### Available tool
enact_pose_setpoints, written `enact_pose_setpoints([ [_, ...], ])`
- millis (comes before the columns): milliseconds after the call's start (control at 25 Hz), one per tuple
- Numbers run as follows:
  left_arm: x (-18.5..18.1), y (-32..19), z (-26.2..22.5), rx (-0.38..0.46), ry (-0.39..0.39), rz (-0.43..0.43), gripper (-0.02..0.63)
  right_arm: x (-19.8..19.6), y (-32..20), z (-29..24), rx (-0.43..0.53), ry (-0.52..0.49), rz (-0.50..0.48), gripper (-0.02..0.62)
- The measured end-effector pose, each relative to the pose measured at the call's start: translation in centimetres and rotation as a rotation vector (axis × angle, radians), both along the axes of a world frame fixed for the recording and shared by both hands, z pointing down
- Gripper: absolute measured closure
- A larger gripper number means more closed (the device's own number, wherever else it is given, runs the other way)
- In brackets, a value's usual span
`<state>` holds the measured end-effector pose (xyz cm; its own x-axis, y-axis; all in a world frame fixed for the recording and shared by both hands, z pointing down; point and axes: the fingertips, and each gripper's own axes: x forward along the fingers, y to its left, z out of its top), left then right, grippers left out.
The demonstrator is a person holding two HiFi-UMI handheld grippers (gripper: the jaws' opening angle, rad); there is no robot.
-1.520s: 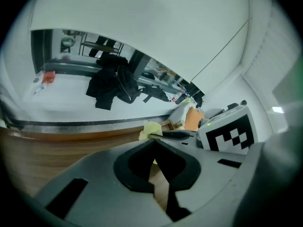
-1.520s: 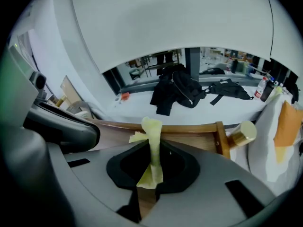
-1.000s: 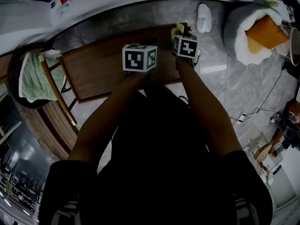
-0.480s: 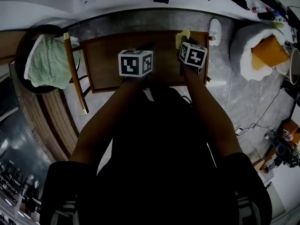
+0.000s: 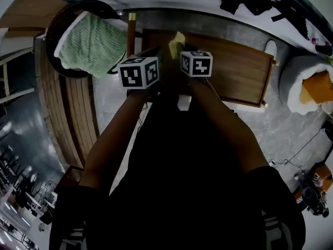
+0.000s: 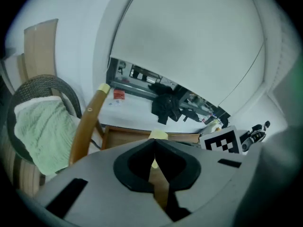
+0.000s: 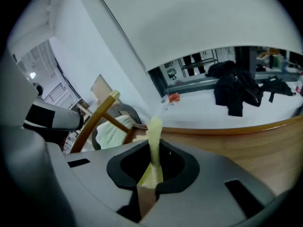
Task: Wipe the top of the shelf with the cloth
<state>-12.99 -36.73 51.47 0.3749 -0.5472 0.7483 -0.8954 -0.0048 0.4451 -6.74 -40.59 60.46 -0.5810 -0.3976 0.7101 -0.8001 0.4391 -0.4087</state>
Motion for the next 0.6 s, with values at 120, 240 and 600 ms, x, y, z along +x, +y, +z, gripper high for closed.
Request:
enact_pose_setpoints([
  [120,-3.2,1.0,-0.3,-0.005,-0.018,-0.018,0.594,-5.2,1.3,1.2,-0.042,-0.047,-0.055,0.548],
  [240,-5.0,1.5,-0.6,0.004,-0.013,-0.028,0.594,-8.7,1.6,2.9,-0.063,-0.049,-0.081,0.548],
  [600,-7.4,2.6,-0.4,0.003,0.028,-0.049,0.594,-13.2,2.1,5.4,-0.023,0.047,-0.169,0.548],
])
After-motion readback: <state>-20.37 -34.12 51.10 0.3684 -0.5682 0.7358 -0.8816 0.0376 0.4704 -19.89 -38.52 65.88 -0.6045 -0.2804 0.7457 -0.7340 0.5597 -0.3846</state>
